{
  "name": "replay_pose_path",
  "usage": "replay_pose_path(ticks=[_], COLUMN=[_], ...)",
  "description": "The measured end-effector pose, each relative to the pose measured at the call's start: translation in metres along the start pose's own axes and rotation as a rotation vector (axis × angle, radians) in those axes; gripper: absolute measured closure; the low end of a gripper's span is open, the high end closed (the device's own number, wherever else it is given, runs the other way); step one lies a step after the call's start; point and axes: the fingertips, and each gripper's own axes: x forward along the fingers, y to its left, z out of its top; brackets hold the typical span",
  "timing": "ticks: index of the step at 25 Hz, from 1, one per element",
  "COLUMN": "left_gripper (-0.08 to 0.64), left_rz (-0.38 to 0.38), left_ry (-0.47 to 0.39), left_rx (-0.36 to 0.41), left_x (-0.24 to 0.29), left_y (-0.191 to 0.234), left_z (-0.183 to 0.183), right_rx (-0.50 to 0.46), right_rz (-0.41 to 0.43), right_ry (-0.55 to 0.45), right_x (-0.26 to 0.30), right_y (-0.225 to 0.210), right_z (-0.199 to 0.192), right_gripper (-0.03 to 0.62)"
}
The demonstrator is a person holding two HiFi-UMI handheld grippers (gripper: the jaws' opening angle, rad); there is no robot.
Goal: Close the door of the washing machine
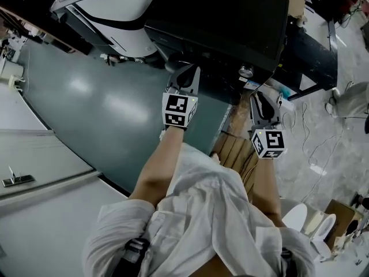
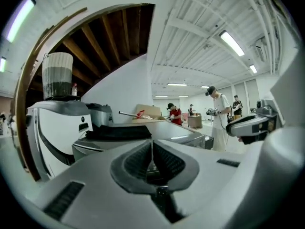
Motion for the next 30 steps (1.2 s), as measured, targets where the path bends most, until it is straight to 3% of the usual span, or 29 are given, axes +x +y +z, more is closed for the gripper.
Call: replay_pose_path(ticks=[3, 8, 16, 30], left_gripper=[0.541, 0.543, 0.543, 0.543], left_rz=[0.004, 0.019, 0.017, -0.029], left_ry=[-0.053, -0.134, -0.22, -0.287], left_rx=[-0.002, -0.011, 0.048, 0.071], left_x=[-0.026, -0.064, -0.106, -0.126], left_y=[-0.01, -0.019, -0.027, -0.039], left_z=[0.02, 0.048, 0.08, 0.098], right_rx=[-0.02, -0.056, -0.115, -0.167], right_rz=[0.019, 0.016, -0.01, -0.058], right_ry=[-0.032, -0.074, -0.115, -0.144], right_x=[-0.016, -0.038, -0.065, -0.088], right_y=[0.004, 0.006, 0.004, -0.004], right_z=[0.017, 0.039, 0.066, 0.09], right_gripper=[0.529, 0.541, 0.563, 0.565])
